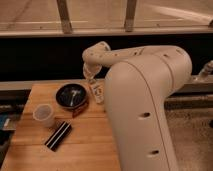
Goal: Stand the bottle upright
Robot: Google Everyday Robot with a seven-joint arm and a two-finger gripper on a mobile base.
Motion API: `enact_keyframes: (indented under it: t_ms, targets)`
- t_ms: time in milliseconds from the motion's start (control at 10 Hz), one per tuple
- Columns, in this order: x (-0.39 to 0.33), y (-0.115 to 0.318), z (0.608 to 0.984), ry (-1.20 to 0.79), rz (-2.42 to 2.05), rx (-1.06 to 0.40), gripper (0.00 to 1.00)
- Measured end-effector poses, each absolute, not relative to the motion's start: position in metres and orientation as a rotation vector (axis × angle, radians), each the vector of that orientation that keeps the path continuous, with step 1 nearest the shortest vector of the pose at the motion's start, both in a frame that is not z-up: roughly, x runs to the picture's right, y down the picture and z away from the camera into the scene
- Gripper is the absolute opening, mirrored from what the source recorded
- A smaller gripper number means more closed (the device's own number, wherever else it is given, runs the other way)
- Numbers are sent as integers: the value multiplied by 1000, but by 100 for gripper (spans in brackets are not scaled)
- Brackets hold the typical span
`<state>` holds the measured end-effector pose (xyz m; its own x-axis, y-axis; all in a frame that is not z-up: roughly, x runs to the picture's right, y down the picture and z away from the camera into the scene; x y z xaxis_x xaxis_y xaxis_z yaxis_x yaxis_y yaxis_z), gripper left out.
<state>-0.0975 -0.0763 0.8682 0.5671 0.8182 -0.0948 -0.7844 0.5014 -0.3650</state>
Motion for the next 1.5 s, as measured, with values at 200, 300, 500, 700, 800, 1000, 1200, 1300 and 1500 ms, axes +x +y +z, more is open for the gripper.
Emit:
enact_keyframes:
  t_ms: [200,300,500,700,800,1000,1200,1300,1500]
  targets:
    - [-101,-78,870,-114,977,-389,0]
    - [-102,-79,870,-121,978,-386,0]
    - [-104,-82,866,-127,978,-374,0]
    - [-106,-84,860,-127,971,-362,14]
    - [-105,-85,858,-127,971,-357,23]
    - [-102,-85,853,-127,971,-348,44]
    - [-101,-88,852,-154,985,-344,50]
    - [-105,-89,853,-161,979,-345,50]
    - [-109,-91,849,-168,969,-341,50]
